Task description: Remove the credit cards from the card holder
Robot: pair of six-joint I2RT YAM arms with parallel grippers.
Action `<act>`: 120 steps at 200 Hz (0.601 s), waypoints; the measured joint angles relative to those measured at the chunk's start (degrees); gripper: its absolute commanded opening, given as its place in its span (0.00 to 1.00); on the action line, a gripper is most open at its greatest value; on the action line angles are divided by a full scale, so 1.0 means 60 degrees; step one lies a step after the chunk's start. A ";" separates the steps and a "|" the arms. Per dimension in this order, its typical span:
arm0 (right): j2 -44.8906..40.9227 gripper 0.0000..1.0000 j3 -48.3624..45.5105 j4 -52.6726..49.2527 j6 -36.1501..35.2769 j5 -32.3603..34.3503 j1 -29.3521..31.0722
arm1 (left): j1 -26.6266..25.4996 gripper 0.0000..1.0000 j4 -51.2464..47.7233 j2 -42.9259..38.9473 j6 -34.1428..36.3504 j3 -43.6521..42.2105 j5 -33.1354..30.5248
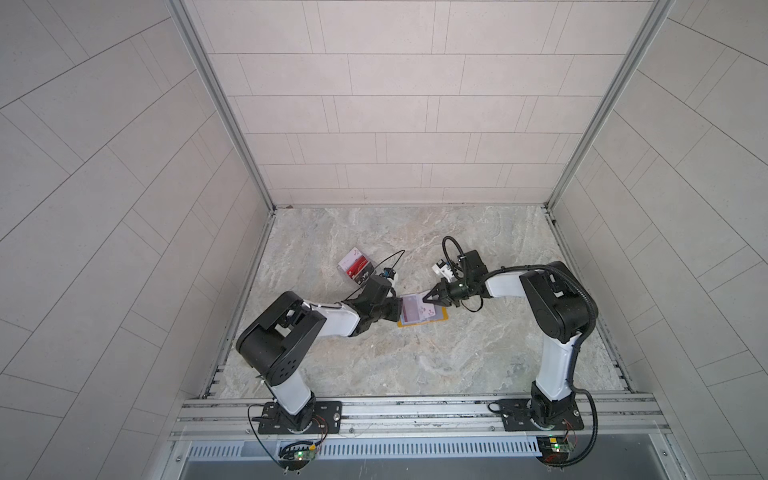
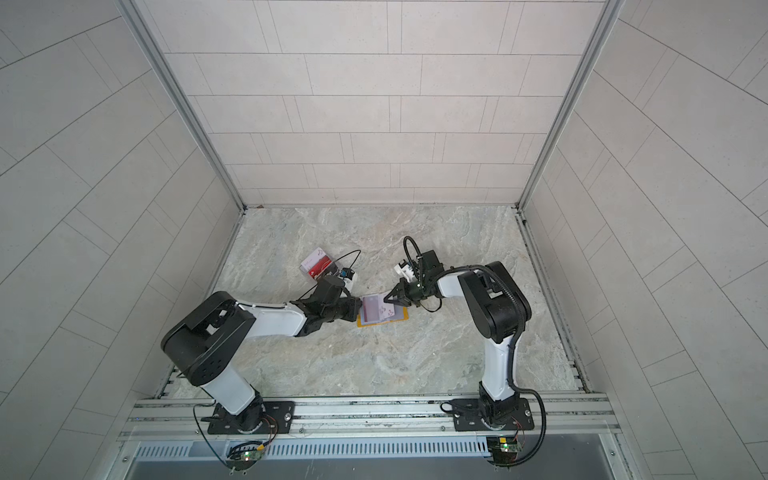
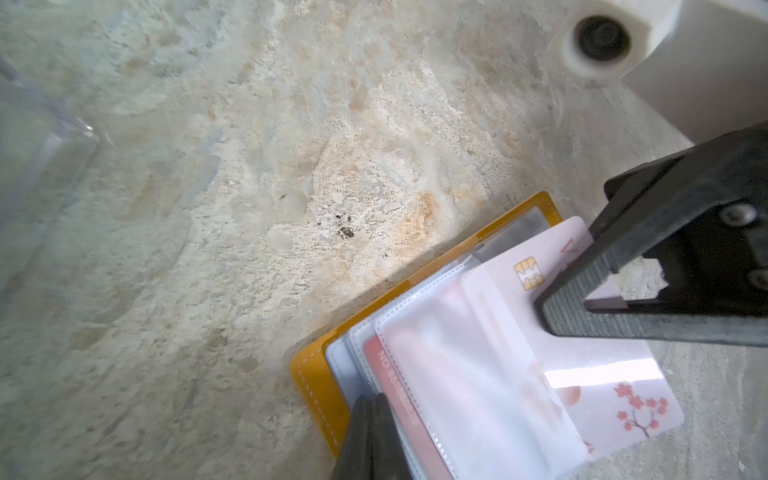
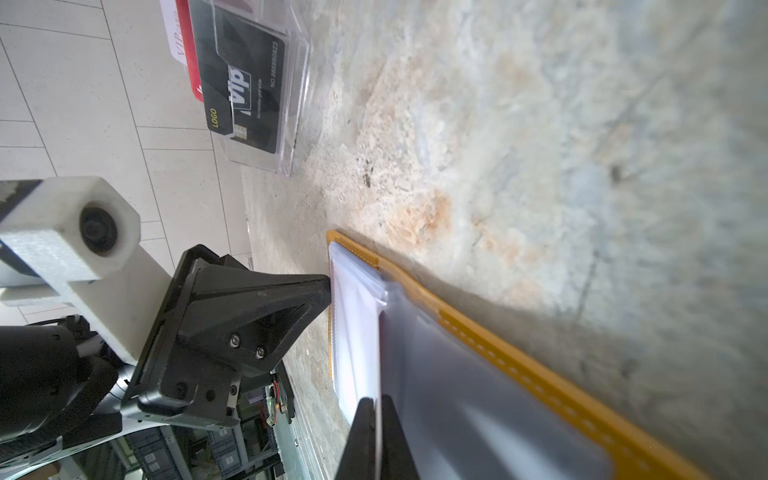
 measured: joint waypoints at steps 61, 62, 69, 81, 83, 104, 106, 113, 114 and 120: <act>-0.0798 0.00 0.0237 -0.1698 -0.1005 0.1075 -0.0058 | 0.0000 0.00 -0.0095 0.0000 0.0004 0.0055 0.0000; -0.0805 0.00 0.0240 -0.1712 -0.1013 0.1082 -0.0058 | 0.0000 0.00 -0.0098 0.0000 0.0004 0.0055 0.0000; -0.0892 0.00 0.0288 -0.1902 -0.1111 0.1191 -0.0058 | 0.0000 0.00 -0.0098 0.0000 0.0004 0.0055 0.0000; -0.1009 0.00 0.0375 -0.2178 -0.1271 0.1351 -0.0058 | 0.0000 0.00 -0.0113 0.0000 0.0004 0.0062 0.0000; -0.1027 0.00 0.0390 -0.2218 -0.1290 0.1373 -0.0058 | 0.0000 0.00 -0.0117 0.0000 0.0004 0.0066 0.0000; -0.1140 0.00 0.0495 -0.2546 -0.1494 0.1610 -0.0058 | 0.0000 0.00 -0.0120 0.0000 0.0004 0.0066 0.0000; -0.1151 0.00 0.0503 -0.2579 -0.1512 0.1632 -0.0058 | 0.0000 0.00 -0.0124 -0.0004 0.0004 0.0066 0.0000; -0.1155 0.00 0.0539 -0.2696 -0.1570 0.1712 -0.0058 | 0.0000 0.00 -0.0124 0.0000 0.0004 0.0066 0.0000; -0.1155 0.00 0.0546 -0.2714 -0.1577 0.1734 -0.0058 | 0.0000 0.00 -0.0124 0.0000 0.0004 0.0066 0.0000; -0.1158 0.00 0.0565 -0.2805 -0.1632 0.1825 -0.0058 | 0.0000 0.00 -0.0124 0.0000 0.0004 0.0066 0.0000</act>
